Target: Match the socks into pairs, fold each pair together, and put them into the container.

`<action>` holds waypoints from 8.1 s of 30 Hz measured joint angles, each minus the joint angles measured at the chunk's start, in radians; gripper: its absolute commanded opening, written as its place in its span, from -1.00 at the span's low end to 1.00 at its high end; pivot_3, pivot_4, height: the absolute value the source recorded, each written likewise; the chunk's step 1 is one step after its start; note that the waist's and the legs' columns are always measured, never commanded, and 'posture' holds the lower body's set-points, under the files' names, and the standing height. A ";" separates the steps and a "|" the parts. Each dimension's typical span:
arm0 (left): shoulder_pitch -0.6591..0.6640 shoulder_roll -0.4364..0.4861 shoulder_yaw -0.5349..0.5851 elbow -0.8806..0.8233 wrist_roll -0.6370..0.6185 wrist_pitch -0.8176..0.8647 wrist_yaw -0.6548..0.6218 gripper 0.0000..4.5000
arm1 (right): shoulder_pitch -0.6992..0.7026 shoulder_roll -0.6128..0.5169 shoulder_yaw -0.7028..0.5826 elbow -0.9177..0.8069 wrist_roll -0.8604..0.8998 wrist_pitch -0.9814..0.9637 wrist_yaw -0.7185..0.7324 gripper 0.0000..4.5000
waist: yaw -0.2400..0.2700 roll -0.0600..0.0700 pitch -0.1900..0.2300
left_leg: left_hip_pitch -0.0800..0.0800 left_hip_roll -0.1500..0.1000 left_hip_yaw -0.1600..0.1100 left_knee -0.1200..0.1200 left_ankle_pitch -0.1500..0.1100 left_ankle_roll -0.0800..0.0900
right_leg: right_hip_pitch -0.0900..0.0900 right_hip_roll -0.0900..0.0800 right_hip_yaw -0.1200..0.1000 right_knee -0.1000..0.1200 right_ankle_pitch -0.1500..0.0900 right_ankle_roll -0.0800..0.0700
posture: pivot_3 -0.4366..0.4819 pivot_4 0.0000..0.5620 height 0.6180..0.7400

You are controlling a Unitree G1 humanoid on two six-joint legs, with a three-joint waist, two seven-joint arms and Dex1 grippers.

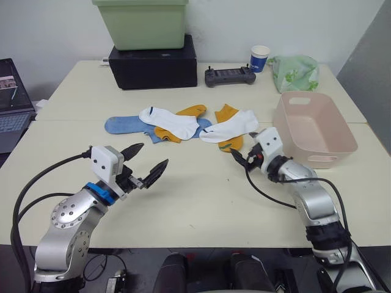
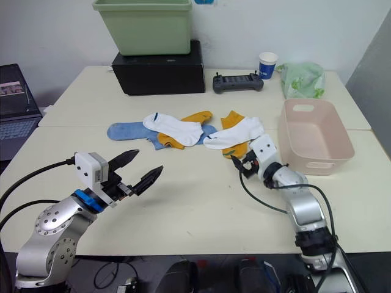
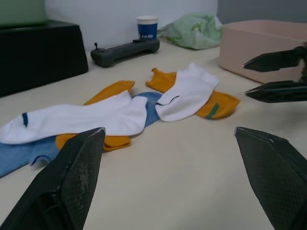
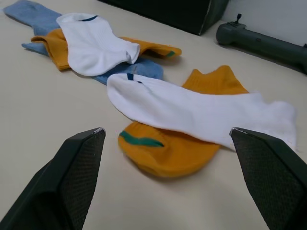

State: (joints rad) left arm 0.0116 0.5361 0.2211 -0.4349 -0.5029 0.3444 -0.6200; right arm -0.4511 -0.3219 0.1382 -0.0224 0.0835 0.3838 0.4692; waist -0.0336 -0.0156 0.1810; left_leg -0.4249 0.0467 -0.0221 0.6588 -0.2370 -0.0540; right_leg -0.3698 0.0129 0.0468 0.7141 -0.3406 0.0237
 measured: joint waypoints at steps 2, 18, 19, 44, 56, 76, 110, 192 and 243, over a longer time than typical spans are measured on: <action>-0.013 0.001 -0.015 -0.005 -0.002 0.012 -0.001 1.00 | -0.051 0.022 0.022 0.059 -0.018 0.002 0.005 0.99 | 0.000 0.000 0.000 | 0.000 0.000 0.000 0.000 0.000 0.000 | 0.000 0.000 0.000 0.000 0.000 0.000 | -0.05 -0.47 1.00; -0.049 -0.022 -0.060 0.000 0.028 0.019 0.006 1.00 | -0.378 0.138 0.091 0.641 -0.131 -0.141 0.004 0.43 | 0.001 0.000 0.000 | 0.000 0.000 0.000 0.001 0.000 0.000 | -0.001 -0.001 0.000 0.001 0.000 0.000 | -0.05 -0.47 1.00; -0.044 -0.022 -0.060 0.000 0.029 0.019 0.011 1.00 | -0.386 0.139 0.091 0.664 -0.138 -0.153 0.004 0.28 | 0.001 0.000 0.000 | 0.000 0.001 0.001 0.001 0.000 0.000 | -0.001 -0.001 0.000 0.001 0.000 0.000 | -0.05 -0.47 1.00; 0.061 0.067 -0.032 -0.032 -0.038 0.112 -0.047 1.00 | -0.157 -0.031 0.092 0.056 -0.027 0.156 0.261 -0.99 | 0.002 0.000 0.000 | -0.001 0.001 -0.001 0.000 0.000 0.000 | -0.002 -0.003 0.000 0.000 0.000 0.000 | -0.05 -0.47 1.00; 0.106 0.174 0.012 -0.032 -0.115 0.223 -0.138 1.00 | -0.077 -0.049 0.235 -0.162 0.094 0.419 0.324 -0.37 | 0.002 0.000 0.001 | -0.001 0.000 -0.001 0.000 0.000 0.000 | -0.002 -0.002 -0.001 -0.001 0.000 0.000 | -0.05 -0.47 1.00; 0.036 0.016 -0.202 0.085 0.018 0.214 -0.059 0.48 | -0.247 -0.047 0.004 0.294 0.083 0.187 0.205 0.26 | 0.001 -0.001 0.001 | -0.001 0.000 0.000 0.000 0.000 0.000 | -0.003 0.000 0.000 0.000 0.000 -0.001 | -0.05 -0.47 1.00; -0.101 0.306 -0.126 0.185 -0.107 0.346 -0.384 -1.00 | 0.114 0.060 -0.234 -0.386 0.385 0.813 0.023 -0.99 | 0.001 0.000 0.002 | -0.002 0.000 0.000 -0.001 0.000 0.000 | -0.003 0.000 -0.001 -0.001 -0.001 -0.001 | -0.05 -0.47 1.00; -0.283 0.251 -0.269 0.463 0.012 0.363 -0.517 -1.00 | 0.267 -0.001 -0.292 -0.357 0.642 0.722 -0.112 -0.97 | 0.001 0.000 0.002 | 0.000 0.000 0.001 -0.011 0.001 -0.001 | -0.005 0.001 0.000 -0.001 -0.001 -0.001 | -0.05 -0.47 1.00; -0.089 0.073 -0.265 0.278 0.179 -0.117 -0.327 -0.99 | 0.309 -0.211 0.023 -0.181 0.224 -0.132 0.382 -1.00 | 0.003 -0.002 0.002 | 0.008 0.000 0.002 -0.012 0.002 -0.002 | 0.002 0.001 0.000 -0.001 -0.001 -0.001 | -0.05 -0.47 1.00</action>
State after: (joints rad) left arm -0.0771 0.6090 -0.0439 -0.1571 -0.3237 0.2273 -0.9473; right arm -0.1416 -0.5333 0.1607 -0.2036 0.3078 0.2513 0.8516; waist -0.0311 -0.0180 0.1833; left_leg -0.4174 0.0468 -0.0206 0.6471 -0.2349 -0.0558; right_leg -0.3679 0.0140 0.0468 0.7129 -0.3411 0.0230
